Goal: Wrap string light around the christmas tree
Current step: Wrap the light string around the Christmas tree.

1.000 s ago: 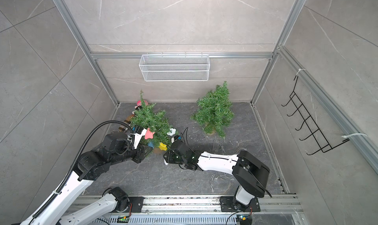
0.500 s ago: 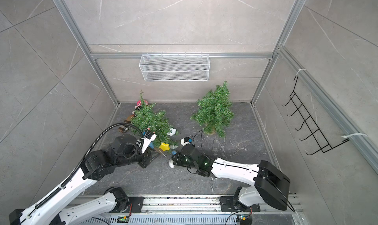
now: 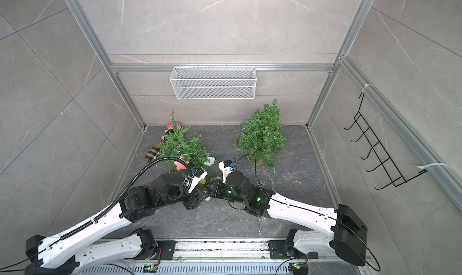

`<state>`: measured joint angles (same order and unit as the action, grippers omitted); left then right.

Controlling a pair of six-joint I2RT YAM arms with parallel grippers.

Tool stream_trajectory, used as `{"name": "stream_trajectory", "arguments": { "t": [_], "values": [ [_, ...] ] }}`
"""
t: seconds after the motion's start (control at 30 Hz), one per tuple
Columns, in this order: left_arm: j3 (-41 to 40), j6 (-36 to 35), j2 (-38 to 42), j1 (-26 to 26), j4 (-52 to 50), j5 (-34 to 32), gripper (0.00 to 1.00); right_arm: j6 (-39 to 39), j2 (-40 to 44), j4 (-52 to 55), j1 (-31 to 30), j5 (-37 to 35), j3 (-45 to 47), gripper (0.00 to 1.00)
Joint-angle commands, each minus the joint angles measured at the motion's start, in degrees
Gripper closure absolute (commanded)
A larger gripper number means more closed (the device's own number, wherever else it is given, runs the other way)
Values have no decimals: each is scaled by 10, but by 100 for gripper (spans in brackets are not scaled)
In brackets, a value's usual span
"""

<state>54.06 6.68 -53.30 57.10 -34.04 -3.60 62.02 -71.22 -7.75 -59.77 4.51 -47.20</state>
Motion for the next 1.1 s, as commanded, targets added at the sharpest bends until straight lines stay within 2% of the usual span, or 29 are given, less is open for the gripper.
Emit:
{"name": "stream_trajectory", "arguments": {
  "t": [0.0,0.13,0.27,0.47,0.57,0.67,0.77,0.83,0.93,1.07],
  "values": [
    [3,-34,-6,-9,52,-20,44,17,8,-28,-4,15,-15,100],
    [-16,-28,8,-32,45,5,48,17,17,-27,-4,10,-15,100],
    [-23,-23,12,-79,55,56,58,20,9,-31,-4,22,-21,100],
    [-10,-23,-15,-81,69,85,74,28,-3,-54,-4,32,-21,100],
    [-10,-22,-16,-80,73,93,77,28,-4,-59,-4,31,-24,100],
    [-6,-16,-12,-80,75,91,75,29,-8,-63,-4,33,-25,100],
    [4,-22,0,-80,54,89,60,29,-6,-61,-4,33,-25,100],
    [8,-34,8,-81,38,93,57,26,-2,-58,-4,28,-25,100],
    [9,-46,10,-82,33,103,58,22,-1,-51,-4,29,-31,100],
    [18,-52,-1,-81,44,108,65,23,-5,-54,-4,34,-33,100]
  ]
}}
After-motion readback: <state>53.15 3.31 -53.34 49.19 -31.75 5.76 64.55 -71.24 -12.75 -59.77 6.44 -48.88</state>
